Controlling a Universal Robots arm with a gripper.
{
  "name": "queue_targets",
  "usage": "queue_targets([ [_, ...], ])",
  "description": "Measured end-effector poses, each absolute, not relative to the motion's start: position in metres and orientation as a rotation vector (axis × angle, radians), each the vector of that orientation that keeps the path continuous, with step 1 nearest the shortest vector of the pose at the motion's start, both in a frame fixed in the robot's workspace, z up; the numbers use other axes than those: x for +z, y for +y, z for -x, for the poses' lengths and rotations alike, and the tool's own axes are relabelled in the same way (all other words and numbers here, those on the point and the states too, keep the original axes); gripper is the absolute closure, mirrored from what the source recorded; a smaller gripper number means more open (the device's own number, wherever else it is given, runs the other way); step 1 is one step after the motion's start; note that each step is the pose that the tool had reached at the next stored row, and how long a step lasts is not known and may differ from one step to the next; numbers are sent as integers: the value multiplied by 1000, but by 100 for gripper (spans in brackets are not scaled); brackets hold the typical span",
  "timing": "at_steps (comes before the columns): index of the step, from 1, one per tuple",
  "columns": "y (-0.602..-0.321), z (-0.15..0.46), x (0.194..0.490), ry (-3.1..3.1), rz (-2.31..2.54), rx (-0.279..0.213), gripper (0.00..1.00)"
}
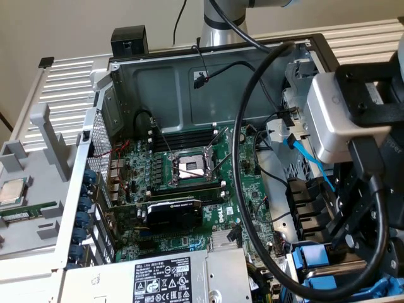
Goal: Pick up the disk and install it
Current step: 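Insert the second disk wire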
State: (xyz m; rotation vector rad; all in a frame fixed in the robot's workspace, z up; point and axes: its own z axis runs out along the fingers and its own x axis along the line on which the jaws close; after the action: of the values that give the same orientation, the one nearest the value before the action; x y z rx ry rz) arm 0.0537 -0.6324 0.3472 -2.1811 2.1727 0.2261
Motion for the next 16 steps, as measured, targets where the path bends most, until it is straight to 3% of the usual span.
queue_targets([
  [16,-632,-55,346,2148,2209,226,84],
])
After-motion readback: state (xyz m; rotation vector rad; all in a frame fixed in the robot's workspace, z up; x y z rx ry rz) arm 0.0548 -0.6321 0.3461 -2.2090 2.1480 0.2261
